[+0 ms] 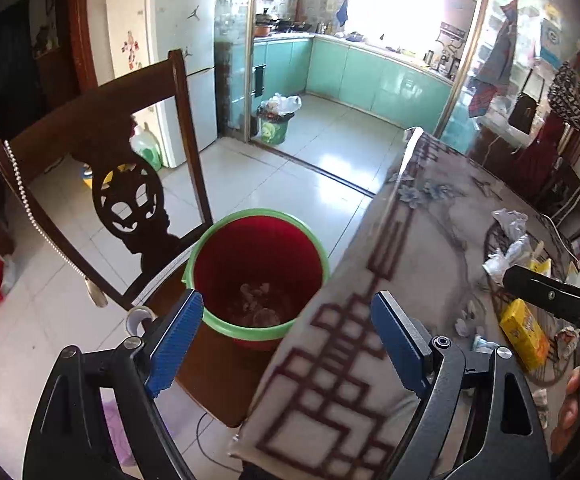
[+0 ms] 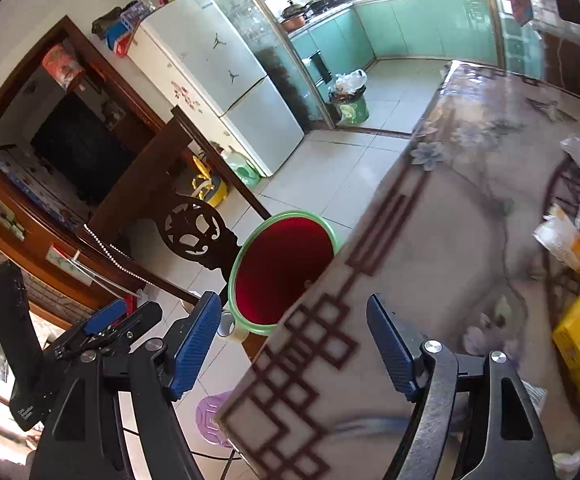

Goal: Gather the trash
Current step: 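Grasp the blue-white snack bag with the left gripper while the right gripper grasps the yellow tea carton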

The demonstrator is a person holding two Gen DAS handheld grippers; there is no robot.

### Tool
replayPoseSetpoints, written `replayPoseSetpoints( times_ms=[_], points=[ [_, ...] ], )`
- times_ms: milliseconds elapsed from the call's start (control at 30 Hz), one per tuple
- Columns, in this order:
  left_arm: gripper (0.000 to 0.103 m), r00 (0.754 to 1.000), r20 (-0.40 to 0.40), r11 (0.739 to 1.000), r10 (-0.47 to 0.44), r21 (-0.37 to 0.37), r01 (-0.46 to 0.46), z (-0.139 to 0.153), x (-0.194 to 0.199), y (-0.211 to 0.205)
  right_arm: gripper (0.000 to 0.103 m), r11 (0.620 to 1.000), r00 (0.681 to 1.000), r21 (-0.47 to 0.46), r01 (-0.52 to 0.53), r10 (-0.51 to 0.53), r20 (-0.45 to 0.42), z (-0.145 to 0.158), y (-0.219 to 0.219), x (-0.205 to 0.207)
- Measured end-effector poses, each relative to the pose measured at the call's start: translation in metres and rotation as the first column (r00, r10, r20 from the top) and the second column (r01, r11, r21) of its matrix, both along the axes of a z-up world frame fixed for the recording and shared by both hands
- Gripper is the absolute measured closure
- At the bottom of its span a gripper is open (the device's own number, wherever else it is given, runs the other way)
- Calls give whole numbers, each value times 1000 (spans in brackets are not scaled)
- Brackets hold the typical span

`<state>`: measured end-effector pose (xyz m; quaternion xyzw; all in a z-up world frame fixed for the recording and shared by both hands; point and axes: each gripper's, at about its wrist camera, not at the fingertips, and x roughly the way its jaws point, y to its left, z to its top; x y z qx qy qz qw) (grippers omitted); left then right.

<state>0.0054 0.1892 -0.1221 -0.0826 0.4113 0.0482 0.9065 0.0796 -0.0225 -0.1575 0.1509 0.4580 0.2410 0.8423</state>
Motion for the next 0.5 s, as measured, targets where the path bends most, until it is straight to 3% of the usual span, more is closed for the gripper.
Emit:
replayPoseSetpoints(
  times_ms=[100, 233, 367, 433, 500],
  points=[
    [10, 996, 40, 996, -85, -1, 85, 15, -10, -39, 28, 997, 998, -25, 67, -66, 10, 14, -65, -27],
    [4, 977, 73, 979, -201, -10, 202, 21, -14, -93, 24, 975, 998, -211, 63, -64, 1, 8, -141, -40],
    [3, 956, 23, 954, -293, -54, 294, 11, -9, -143, 23, 876, 997, -480, -51, 20, -69, -32, -191, -27],
    [3, 946, -12, 943, -324, -88, 322, 3, -3, -164, 23, 839, 990, -531, -119, 61, -125, -57, -212, -18],
    [3, 938, -56, 936, -341, -115, 333, -6, 2, -181, 23, 827, 979, -532, -183, 100, -180, -77, -224, -7]
  ],
)
